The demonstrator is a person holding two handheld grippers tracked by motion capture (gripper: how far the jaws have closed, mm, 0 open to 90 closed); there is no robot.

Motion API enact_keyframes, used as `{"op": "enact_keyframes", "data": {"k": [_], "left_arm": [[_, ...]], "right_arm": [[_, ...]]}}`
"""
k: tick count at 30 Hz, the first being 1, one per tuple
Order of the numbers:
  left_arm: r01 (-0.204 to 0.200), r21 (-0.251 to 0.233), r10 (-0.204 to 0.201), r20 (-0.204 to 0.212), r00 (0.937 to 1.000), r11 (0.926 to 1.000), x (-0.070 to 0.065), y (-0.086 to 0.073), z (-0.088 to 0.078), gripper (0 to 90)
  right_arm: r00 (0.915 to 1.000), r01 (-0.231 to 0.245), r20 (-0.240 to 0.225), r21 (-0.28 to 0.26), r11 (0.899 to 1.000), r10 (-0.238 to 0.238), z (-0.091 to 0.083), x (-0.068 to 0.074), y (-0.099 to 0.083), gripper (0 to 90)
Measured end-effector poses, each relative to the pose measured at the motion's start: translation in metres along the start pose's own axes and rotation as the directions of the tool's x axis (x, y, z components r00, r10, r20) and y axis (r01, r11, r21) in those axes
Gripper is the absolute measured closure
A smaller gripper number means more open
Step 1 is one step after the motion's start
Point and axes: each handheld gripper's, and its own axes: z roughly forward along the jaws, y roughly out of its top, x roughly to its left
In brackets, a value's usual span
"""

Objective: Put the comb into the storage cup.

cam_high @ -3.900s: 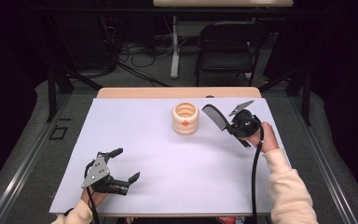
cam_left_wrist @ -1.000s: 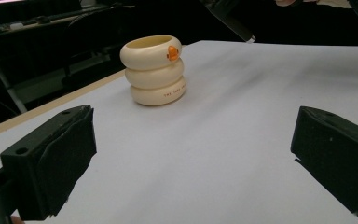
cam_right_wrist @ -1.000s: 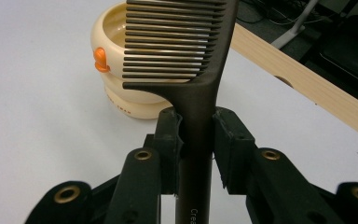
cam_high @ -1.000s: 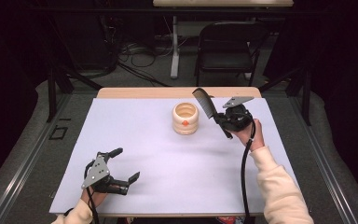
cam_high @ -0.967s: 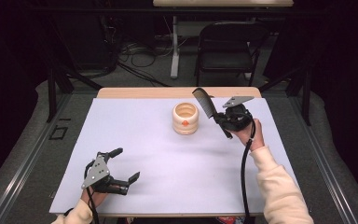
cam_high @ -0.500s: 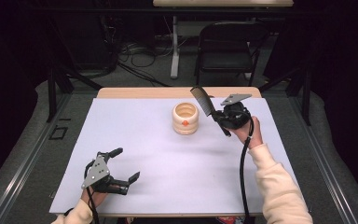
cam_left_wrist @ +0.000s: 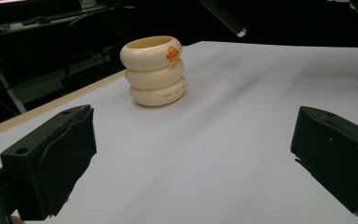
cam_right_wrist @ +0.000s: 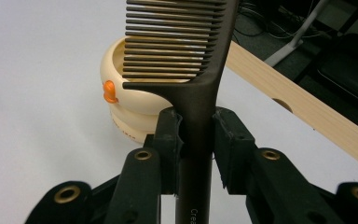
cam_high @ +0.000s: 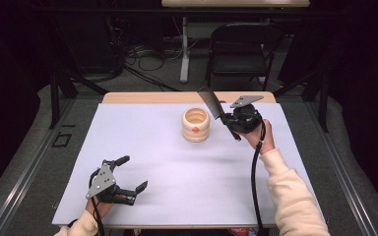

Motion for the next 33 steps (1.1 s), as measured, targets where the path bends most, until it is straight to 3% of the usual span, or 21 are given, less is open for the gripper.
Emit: {"op": "enact_keyframes", "data": {"k": [33], "left_arm": [[0.002, -0.004, -0.002, -0.002, 1.0000, 1.0000, 0.000, 0.000, -0.001, 0.2]], "right_arm": [[1.0000, -0.004, -0.001, -0.050, 0.999, 0.004, -0.001, 0.002, 0.015, 72.3]]}}
